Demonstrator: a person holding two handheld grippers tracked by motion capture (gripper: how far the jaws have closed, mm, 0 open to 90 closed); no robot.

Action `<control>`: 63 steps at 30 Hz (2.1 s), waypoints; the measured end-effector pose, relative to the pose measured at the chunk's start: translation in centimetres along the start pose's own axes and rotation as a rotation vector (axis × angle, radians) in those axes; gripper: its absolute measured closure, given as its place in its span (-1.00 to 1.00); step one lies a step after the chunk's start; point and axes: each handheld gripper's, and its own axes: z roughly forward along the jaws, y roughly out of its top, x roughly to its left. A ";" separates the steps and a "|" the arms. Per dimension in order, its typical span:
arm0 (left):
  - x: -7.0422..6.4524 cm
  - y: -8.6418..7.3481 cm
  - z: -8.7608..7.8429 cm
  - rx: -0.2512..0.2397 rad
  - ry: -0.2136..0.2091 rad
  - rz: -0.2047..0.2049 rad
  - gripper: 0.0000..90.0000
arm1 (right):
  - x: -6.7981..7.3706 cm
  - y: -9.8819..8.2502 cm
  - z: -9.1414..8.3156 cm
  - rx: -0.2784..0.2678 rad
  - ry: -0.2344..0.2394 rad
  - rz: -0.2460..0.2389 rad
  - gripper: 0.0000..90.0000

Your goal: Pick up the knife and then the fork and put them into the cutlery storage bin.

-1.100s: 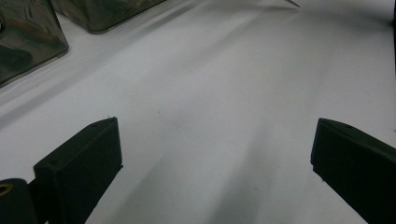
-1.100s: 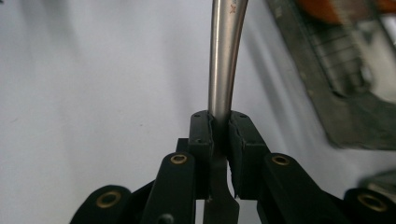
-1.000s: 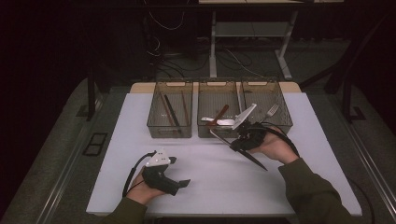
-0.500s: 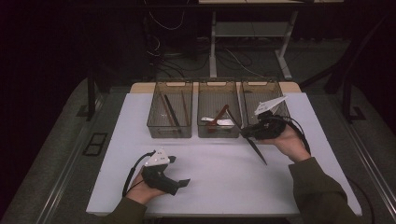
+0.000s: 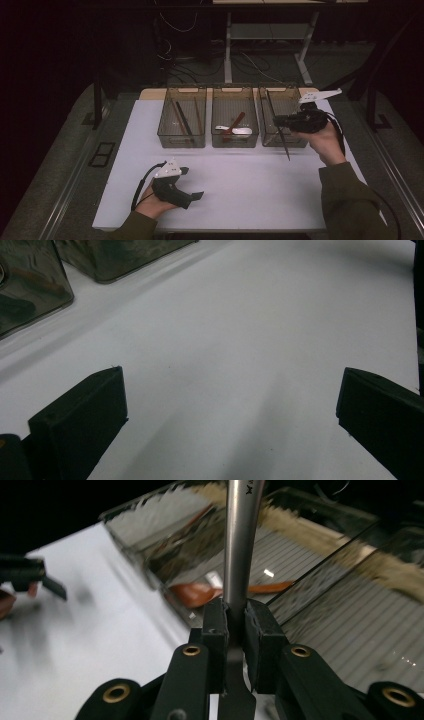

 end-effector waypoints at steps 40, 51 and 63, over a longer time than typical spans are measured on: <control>-0.1 0.0 0.0 -0.002 0.003 0.005 -1.00 | -9.5 0.8 1.8 0.109 -0.313 0.129 0.78; 0.0 0.0 0.0 -0.006 0.008 0.006 -1.00 | -9.8 0.0 4.1 0.234 -0.310 0.117 0.78; 0.2 -0.1 0.0 -0.008 0.011 0.021 -1.00 | -9.7 -0.3 7.4 0.323 -0.332 0.086 0.74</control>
